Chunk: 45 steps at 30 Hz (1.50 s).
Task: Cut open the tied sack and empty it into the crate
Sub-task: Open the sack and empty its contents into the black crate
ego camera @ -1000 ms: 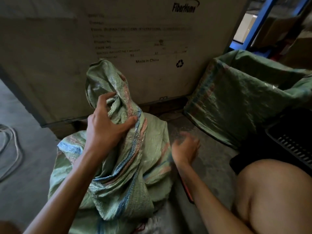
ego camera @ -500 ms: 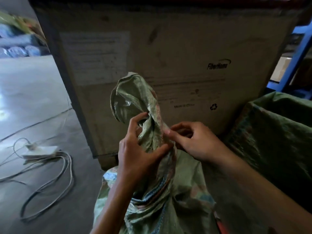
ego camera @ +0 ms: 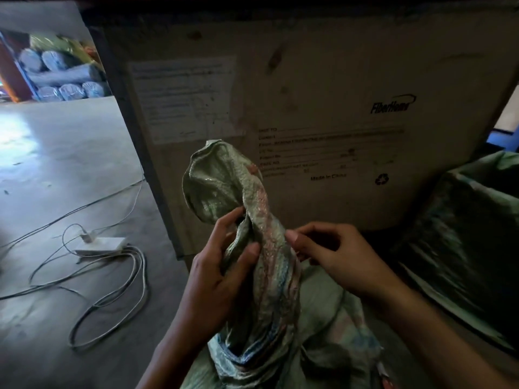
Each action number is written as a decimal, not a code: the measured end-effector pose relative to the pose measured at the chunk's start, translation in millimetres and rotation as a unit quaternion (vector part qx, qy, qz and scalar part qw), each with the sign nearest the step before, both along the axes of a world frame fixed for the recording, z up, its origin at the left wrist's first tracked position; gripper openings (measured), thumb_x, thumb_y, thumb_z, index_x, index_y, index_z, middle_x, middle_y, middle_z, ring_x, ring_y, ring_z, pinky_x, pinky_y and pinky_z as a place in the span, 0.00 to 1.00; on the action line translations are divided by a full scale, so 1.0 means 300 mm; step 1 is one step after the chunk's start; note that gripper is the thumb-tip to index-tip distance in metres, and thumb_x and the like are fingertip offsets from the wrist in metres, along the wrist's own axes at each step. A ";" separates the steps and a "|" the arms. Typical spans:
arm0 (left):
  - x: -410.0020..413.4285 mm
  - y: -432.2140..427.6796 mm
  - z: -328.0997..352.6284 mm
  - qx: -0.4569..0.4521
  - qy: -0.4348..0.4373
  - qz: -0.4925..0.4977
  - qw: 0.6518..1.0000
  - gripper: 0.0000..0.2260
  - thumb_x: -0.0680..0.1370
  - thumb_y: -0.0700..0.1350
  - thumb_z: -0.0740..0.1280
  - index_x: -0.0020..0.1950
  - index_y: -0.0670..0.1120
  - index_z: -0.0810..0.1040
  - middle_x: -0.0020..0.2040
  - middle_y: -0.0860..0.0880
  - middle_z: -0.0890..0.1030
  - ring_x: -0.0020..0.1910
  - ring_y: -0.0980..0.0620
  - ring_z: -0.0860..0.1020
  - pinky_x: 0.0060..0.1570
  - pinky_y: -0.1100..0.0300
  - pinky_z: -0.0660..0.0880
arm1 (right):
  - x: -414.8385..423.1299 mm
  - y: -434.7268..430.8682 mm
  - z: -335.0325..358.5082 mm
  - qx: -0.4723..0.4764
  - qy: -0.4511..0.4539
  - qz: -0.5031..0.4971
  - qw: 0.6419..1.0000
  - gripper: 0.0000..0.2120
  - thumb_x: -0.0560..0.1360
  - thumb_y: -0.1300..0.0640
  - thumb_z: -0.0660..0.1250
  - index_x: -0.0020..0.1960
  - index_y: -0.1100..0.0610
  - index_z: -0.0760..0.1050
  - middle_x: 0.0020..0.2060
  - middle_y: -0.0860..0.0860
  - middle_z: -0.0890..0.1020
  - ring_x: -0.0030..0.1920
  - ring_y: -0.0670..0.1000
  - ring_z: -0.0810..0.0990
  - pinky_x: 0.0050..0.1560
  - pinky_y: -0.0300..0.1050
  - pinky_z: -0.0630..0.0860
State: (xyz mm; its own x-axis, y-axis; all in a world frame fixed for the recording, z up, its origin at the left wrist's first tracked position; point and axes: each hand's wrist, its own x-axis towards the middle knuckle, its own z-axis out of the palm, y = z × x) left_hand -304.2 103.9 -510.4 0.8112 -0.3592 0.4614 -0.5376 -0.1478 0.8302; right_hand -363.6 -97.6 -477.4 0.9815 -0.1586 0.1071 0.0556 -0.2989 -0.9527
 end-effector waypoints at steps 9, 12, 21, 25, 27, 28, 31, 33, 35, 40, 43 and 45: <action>0.077 -0.031 -0.048 -0.055 0.037 0.058 0.996 0.17 0.81 0.42 0.64 0.69 0.54 0.79 0.60 0.55 0.85 0.60 0.58 0.82 0.59 0.59 0.79 | 0.020 -0.089 -0.046 -0.074 -0.047 -0.121 0.989 0.03 0.73 0.58 0.75 0.41 0.51 0.84 0.37 0.46 0.86 0.39 0.38 0.83 0.41 0.30 0.76; 0.130 0.009 -0.055 -0.097 0.094 0.116 0.984 0.12 0.83 0.45 0.65 0.65 0.53 0.81 0.51 0.52 0.88 0.51 0.54 0.86 0.52 0.49 0.84 | 0.026 -0.192 -0.038 -0.030 -0.051 -0.235 0.970 0.08 0.73 0.60 0.74 0.40 0.48 0.82 0.39 0.45 0.85 0.39 0.40 0.82 0.43 0.38 0.76; 0.178 0.053 -0.043 -0.188 0.244 0.099 0.946 0.13 0.84 0.42 0.61 0.61 0.55 0.82 0.49 0.53 0.88 0.47 0.57 0.86 0.41 0.65 0.83 | 0.001 -0.236 -0.068 0.074 0.099 -0.210 0.970 0.06 0.77 0.55 0.70 0.44 0.55 0.83 0.43 0.54 0.86 0.42 0.50 0.84 0.41 0.41 0.79; 0.154 0.012 -0.028 -0.218 0.274 0.054 0.935 0.15 0.85 0.42 0.61 0.69 0.53 0.78 0.55 0.51 0.87 0.54 0.53 0.85 0.49 0.59 0.84 | 0.069 -0.113 -0.173 -0.031 0.255 -0.059 0.965 0.25 0.79 0.41 0.61 0.49 0.64 0.82 0.40 0.57 0.86 0.38 0.55 0.85 0.48 0.56 0.82; 0.148 0.006 -0.010 -0.244 0.281 0.022 0.928 0.16 0.85 0.42 0.59 0.71 0.53 0.77 0.58 0.52 0.86 0.54 0.54 0.85 0.48 0.61 0.84 | 0.087 -0.078 -0.208 -0.089 0.286 -0.015 0.954 0.33 0.78 0.34 0.54 0.57 0.61 0.80 0.48 0.57 0.86 0.46 0.58 0.85 0.56 0.59 0.79; 0.147 0.006 -0.004 -0.258 0.285 0.006 0.923 0.17 0.85 0.42 0.59 0.71 0.53 0.76 0.60 0.51 0.85 0.55 0.54 0.85 0.48 0.61 0.84 | 0.088 -0.065 -0.214 -0.078 0.283 0.000 0.956 0.32 0.79 0.33 0.51 0.61 0.56 0.79 0.51 0.56 0.85 0.48 0.56 0.84 0.56 0.57 0.79; 0.144 0.017 0.000 -0.296 0.296 -0.036 0.908 0.18 0.84 0.43 0.58 0.72 0.54 0.76 0.62 0.51 0.84 0.57 0.54 0.84 0.50 0.60 0.84 | 0.084 -0.041 -0.202 0.165 0.279 0.009 0.946 0.21 0.80 0.37 0.55 0.60 0.50 0.76 0.53 0.51 0.80 0.49 0.53 0.79 0.47 0.43 0.71; 0.142 0.018 0.005 -0.280 0.295 -0.034 0.913 0.17 0.83 0.43 0.59 0.71 0.54 0.76 0.60 0.51 0.85 0.56 0.54 0.85 0.49 0.60 0.84 | 0.081 -0.056 -0.195 0.372 0.232 0.002 0.899 0.17 0.76 0.45 0.63 0.57 0.55 0.77 0.50 0.57 0.77 0.47 0.57 0.74 0.49 0.49 0.68; 0.150 0.018 -0.008 -0.216 0.277 0.033 0.936 0.15 0.84 0.42 0.61 0.70 0.50 0.75 0.52 0.50 0.88 0.47 0.55 0.87 0.40 0.60 0.84 | 0.077 -0.084 -0.181 0.506 0.169 0.001 0.846 0.18 0.72 0.49 0.65 0.57 0.57 0.77 0.48 0.59 0.77 0.43 0.57 0.75 0.50 0.52 0.70; 0.185 0.018 -0.091 0.092 0.158 0.255 0.950 0.34 0.75 0.45 0.76 0.72 0.59 0.59 0.56 0.42 0.81 0.50 0.39 0.82 0.50 0.39 0.82 | 0.065 -0.096 -0.162 0.635 0.096 0.063 0.764 0.11 0.66 0.60 0.70 0.48 0.59 0.83 0.50 0.60 0.84 0.49 0.59 0.82 0.63 0.55 0.72; 0.174 -0.015 -0.098 0.145 0.015 0.265 0.953 0.27 0.72 0.34 0.76 0.66 0.55 0.74 0.54 0.48 0.73 0.53 0.44 0.76 0.47 0.48 0.77 | 0.064 -0.074 -0.161 0.588 0.082 0.049 0.803 0.11 0.65 0.65 0.70 0.47 0.59 0.83 0.49 0.60 0.82 0.48 0.58 0.82 0.62 0.53 0.73; 0.161 -0.027 -0.087 0.129 -0.058 0.206 0.968 0.17 0.74 0.30 0.70 0.55 0.49 0.83 0.50 0.50 0.80 0.50 0.45 0.80 0.45 0.50 0.78 | 0.057 -0.063 -0.145 0.503 0.077 0.009 0.861 0.13 0.71 0.65 0.64 0.53 0.60 0.82 0.49 0.61 0.84 0.48 0.57 0.83 0.56 0.51 0.78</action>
